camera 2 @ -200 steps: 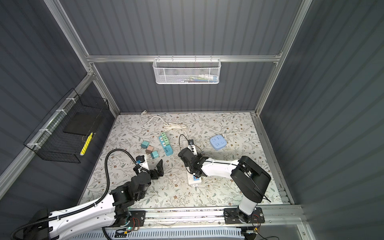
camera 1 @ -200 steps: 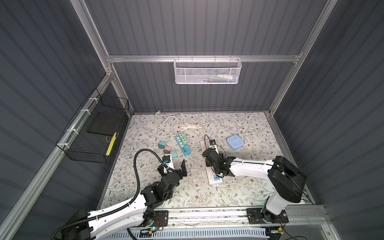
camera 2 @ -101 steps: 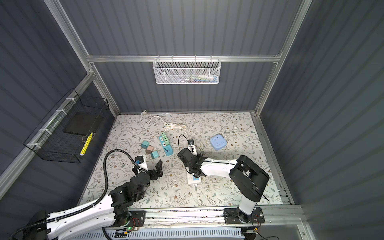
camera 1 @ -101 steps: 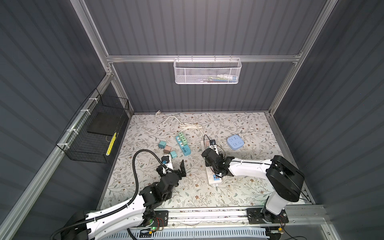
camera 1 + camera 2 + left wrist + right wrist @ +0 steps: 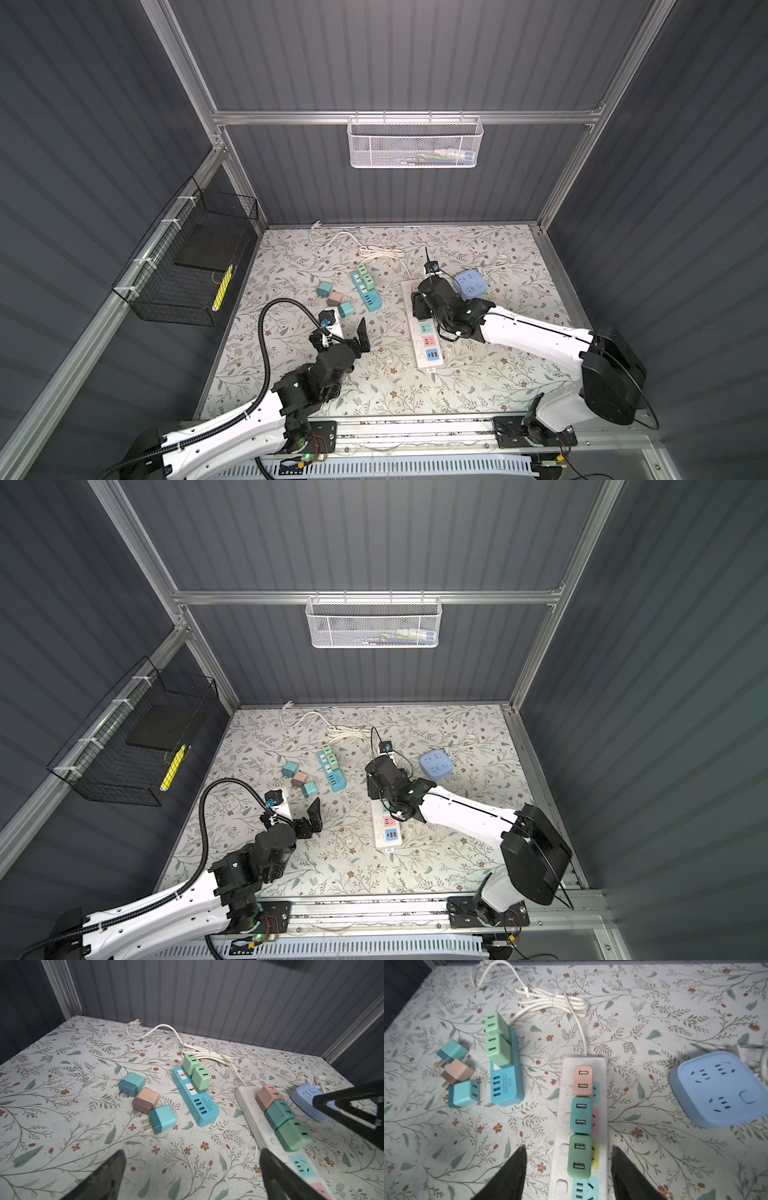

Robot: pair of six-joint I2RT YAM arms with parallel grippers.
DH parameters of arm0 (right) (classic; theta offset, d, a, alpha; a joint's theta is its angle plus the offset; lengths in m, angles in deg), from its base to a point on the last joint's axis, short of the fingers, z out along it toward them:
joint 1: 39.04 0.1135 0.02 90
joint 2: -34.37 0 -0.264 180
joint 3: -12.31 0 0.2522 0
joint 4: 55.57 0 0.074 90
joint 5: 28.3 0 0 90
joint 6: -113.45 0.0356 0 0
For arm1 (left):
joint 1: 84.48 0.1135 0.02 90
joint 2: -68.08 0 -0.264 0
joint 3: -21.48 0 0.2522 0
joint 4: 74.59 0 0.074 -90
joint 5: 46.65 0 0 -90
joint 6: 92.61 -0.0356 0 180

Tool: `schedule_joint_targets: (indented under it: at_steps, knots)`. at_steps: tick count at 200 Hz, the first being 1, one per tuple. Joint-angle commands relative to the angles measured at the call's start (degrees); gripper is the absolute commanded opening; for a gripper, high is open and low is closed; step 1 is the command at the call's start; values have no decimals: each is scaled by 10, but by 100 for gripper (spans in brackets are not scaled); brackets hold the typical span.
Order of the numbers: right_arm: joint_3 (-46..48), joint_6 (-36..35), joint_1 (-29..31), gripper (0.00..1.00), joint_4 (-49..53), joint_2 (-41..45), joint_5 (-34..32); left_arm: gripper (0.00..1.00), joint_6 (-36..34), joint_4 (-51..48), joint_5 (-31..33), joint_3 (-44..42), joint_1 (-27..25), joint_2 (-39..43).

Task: Insert the plug
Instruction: 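Raise right gripper off the strip while left gripper moves toward the small teal adapters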

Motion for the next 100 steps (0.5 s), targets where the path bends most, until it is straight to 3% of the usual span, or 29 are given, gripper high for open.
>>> schedule_joint_targets:
  at_steps: [1, 100]
  knots:
    - [0, -19, -19, 65, 24, -8, 27, 100, -2, -5, 11, 15, -2, -2]
    - [98, 23, -36, 66, -31, -34, 42, 100, -26, -12, 39, 62, -2, -45]
